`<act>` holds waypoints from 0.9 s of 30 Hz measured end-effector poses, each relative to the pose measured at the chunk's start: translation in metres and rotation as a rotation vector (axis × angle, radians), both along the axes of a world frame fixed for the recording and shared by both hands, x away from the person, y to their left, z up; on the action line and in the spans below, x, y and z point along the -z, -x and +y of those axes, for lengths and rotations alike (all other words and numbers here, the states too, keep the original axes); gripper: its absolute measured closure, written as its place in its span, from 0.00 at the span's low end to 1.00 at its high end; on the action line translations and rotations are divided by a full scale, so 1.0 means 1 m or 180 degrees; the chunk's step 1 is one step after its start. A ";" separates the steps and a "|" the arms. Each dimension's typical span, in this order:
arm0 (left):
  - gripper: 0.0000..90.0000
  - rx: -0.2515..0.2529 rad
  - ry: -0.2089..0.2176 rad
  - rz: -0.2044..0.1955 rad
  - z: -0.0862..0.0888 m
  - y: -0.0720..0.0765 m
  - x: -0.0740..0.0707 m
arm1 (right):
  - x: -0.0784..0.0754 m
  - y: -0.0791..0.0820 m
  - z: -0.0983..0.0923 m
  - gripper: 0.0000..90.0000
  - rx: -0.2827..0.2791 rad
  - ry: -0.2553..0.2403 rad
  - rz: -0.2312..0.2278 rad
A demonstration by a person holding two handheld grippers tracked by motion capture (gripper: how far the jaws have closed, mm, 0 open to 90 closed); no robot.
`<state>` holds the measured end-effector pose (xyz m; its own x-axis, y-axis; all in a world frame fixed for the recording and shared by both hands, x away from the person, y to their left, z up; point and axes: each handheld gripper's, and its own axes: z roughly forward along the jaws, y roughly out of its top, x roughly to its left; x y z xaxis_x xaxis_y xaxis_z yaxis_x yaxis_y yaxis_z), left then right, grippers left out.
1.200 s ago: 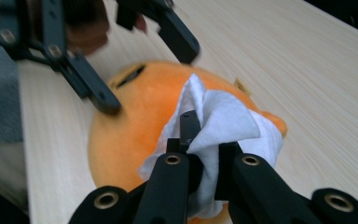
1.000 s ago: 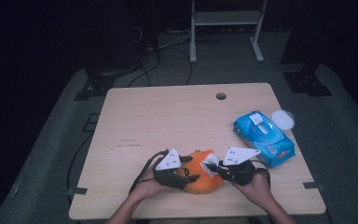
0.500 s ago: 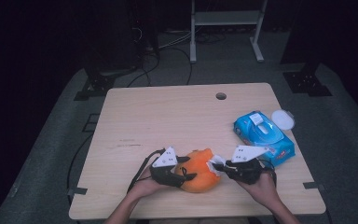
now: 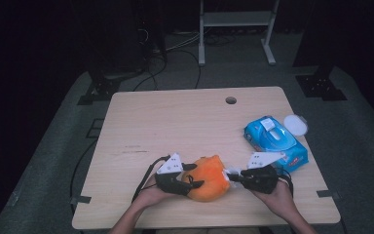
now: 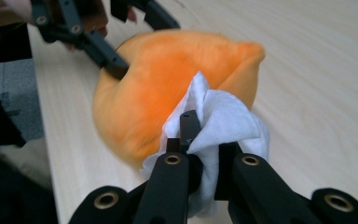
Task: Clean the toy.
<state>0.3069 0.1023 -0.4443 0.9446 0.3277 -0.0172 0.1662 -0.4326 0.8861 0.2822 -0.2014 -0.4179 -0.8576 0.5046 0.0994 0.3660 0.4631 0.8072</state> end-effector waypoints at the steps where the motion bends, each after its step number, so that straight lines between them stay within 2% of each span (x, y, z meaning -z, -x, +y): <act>1: 0.41 0.0008 -0.0002 -0.0009 -0.001 0.000 0.000 | 0.001 0.002 -0.002 0.96 -0.0005 0.0002 0.0004; 5: 0.41 0.0094 -0.0002 -0.0056 -0.007 0.003 0.000 | 0.000 0.002 -0.004 0.96 0.0019 -0.0062 0.0013; 11: 0.41 0.0261 -0.0058 -0.0176 -0.016 0.010 -0.001 | -0.009 -0.015 0.007 0.96 0.0041 -0.0122 -0.0088; 14: 0.41 0.0237 -0.0056 -0.0153 -0.015 0.010 -0.001 | -0.011 -0.022 0.010 0.96 0.0055 -0.0173 -0.0081; 16: 0.41 0.0218 -0.0043 -0.0124 -0.013 0.008 -0.001 | -0.010 -0.020 0.012 0.96 0.0048 -0.0173 -0.0078; 21: 0.38 0.0036 0.0005 -0.0014 -0.011 0.003 -0.002 | -0.006 -0.004 0.007 0.96 -0.0013 -0.0133 -0.0012; 25: 0.38 0.0041 -0.0014 -0.0061 -0.015 0.005 -0.003 | -0.004 0.009 0.004 0.96 -0.0063 -0.0088 -0.0004; 27: 0.38 0.0075 -0.0038 -0.0115 -0.018 0.006 -0.003 | -0.004 0.008 0.003 0.96 -0.0058 -0.0058 -0.0014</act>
<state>0.3010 0.0842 -0.4412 0.9520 0.3054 0.0208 0.1240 -0.4467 0.8861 0.2739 -0.1986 -0.4134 -0.8671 0.4871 0.1045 0.3540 0.4549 0.8172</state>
